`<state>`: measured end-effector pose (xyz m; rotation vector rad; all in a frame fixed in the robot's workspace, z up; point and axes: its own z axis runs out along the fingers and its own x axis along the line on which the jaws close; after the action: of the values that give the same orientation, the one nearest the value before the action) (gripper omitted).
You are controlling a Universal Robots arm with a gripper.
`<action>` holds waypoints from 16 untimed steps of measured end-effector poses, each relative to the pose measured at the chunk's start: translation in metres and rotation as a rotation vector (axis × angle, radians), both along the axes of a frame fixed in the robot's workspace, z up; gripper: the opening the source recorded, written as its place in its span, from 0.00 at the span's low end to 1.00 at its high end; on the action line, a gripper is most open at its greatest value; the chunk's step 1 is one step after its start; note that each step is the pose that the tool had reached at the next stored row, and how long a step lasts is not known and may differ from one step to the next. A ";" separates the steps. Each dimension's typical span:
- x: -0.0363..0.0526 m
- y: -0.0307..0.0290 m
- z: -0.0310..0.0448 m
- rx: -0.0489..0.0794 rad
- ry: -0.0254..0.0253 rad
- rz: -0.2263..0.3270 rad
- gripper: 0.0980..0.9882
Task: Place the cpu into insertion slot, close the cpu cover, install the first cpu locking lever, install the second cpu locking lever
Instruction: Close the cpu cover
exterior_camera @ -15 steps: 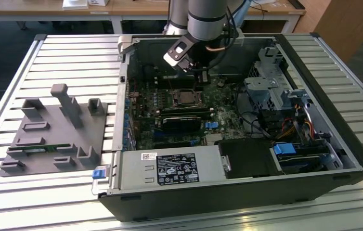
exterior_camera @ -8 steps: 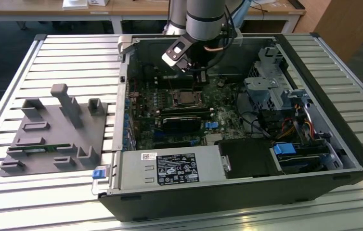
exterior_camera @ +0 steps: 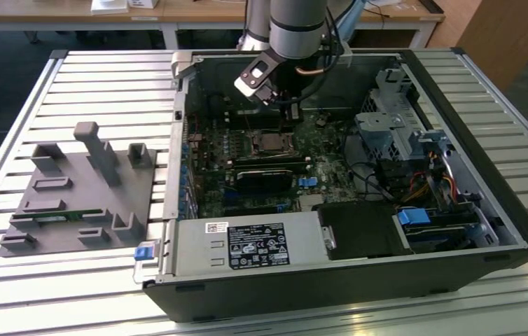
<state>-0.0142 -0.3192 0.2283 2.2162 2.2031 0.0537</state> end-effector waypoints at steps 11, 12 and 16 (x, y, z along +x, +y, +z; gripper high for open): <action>-0.0077 -0.0023 -0.0030 0.000 0.0000 0.000 0.01; -0.0082 -0.0033 -0.0031 0.000 0.0001 0.000 0.01; -0.0112 -0.0037 -0.0034 0.000 0.0000 0.000 0.01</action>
<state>-0.0254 -0.3229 0.2250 2.2162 2.2030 0.0537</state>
